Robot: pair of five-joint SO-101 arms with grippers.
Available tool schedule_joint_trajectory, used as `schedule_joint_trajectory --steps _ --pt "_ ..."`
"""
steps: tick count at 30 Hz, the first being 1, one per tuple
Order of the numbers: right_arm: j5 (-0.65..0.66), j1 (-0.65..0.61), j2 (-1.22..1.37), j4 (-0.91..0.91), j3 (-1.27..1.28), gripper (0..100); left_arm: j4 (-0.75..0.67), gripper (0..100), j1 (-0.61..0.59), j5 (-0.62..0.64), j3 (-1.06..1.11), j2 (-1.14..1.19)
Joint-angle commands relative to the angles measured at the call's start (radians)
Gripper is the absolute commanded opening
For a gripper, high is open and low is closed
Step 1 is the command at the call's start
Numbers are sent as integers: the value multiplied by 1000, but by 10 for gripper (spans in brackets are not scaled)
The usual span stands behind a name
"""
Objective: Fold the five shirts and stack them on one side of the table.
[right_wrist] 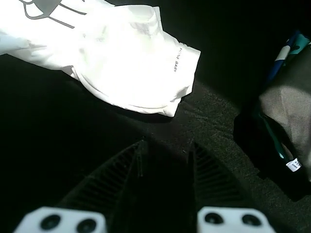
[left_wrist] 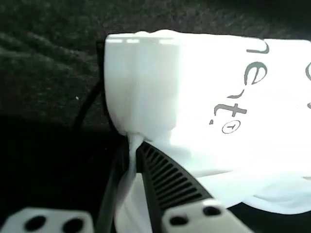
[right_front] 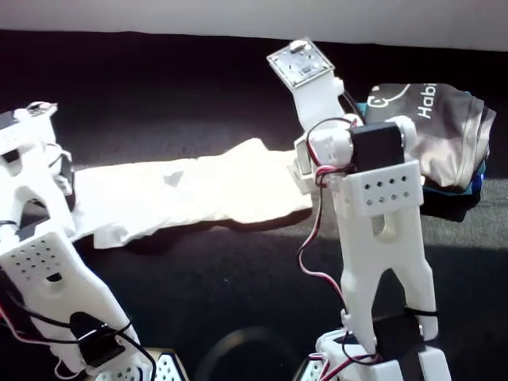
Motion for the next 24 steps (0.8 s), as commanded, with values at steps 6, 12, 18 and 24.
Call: schedule_joint_trajectory --steps 6,12,18,24 --pt "8 13 -275 -77 397 139 150 9 -36 -28 -211 -21" --pt "8 59 -489 -269 757 139 152 9 59 -23 -153 -21" --pt "8 111 -630 -341 1007 139 153 9 234 74 -122 -45" --pt "8 200 -710 -429 1190 139 153 9 559 218 -102 -243"
